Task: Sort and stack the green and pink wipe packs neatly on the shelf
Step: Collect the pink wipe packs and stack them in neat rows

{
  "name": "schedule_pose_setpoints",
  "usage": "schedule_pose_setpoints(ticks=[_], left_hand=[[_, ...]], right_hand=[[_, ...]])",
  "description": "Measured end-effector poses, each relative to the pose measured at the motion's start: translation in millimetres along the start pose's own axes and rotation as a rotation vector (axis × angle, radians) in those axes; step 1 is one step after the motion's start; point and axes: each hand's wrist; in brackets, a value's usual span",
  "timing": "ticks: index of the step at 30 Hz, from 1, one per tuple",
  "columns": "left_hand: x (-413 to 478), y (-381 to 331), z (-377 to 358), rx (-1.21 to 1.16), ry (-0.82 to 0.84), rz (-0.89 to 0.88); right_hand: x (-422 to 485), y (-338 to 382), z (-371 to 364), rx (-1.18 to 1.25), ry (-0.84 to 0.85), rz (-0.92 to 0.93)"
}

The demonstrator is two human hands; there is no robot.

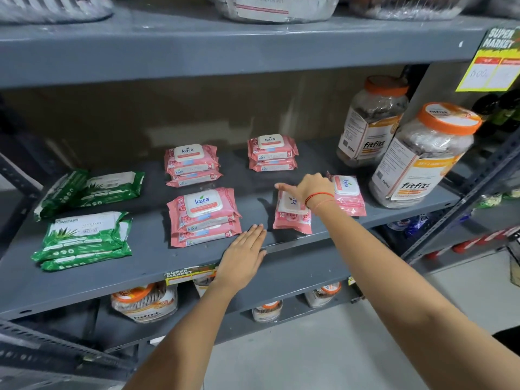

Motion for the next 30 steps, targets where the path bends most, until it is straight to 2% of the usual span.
schedule_pose_setpoints(ticks=[2,5,9,12,15,22,30], left_hand=[[0,1,-1,0.007,0.009,-0.001],[0,1,-1,0.016,0.012,-0.002],[-1,1,-2,0.06,0.023,-0.012],[-2,1,-3,0.077,0.044,-0.01],[-1,1,-2,0.078,0.055,-0.005],[-2,-1,-2,0.084,0.063,-0.001],[-2,-1,-4,0.068,0.066,0.008]], right_hand=[[13,-8,18,-0.027,0.149,0.146],[19,-13,37,-0.182,0.338,0.461],[12,-15,17,-0.276,0.414,0.589],[10,-22,0,-0.183,0.366,0.538],[5,-21,-6,-0.189,0.221,0.466],[-17,-10,-31,-0.126,-0.024,0.193],[-21,-7,-35,-0.074,-0.042,0.13]])
Point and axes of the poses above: each hand's wrist, its own x-axis towards the middle knuckle, its own z-axis out of the back of the hand, y = z × x, and after that the axes turned 14 degrees about -z, right-handed
